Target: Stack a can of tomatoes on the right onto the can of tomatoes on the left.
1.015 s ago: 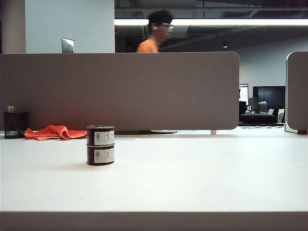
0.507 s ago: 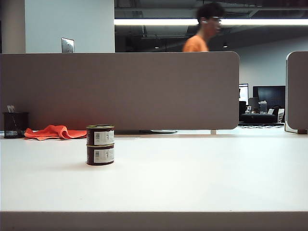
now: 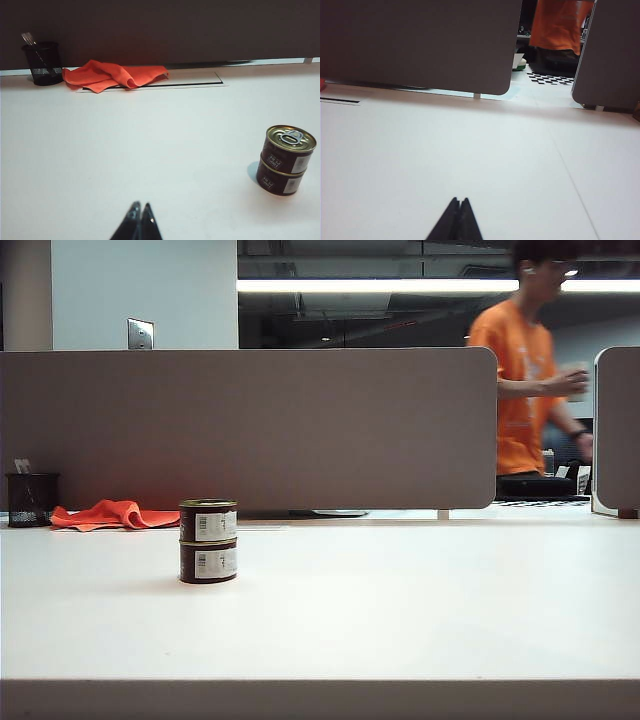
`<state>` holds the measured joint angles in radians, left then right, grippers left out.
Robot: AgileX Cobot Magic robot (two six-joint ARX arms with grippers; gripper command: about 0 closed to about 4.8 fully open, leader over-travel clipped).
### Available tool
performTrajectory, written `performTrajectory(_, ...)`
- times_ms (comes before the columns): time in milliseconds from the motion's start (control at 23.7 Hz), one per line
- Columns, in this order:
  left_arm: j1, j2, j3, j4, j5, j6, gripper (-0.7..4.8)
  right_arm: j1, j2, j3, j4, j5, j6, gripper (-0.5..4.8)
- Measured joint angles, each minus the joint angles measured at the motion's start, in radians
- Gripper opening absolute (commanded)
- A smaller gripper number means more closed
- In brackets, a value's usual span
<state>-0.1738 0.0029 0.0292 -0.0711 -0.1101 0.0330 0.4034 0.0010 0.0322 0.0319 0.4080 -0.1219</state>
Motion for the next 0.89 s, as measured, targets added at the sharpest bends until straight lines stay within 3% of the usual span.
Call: performTrajectory(888,0.000,0.000,0.000,0.000,0.000,0.000,-0.06,0.000,0.000,0.000,-0.015,0.000,0.000,0.00)
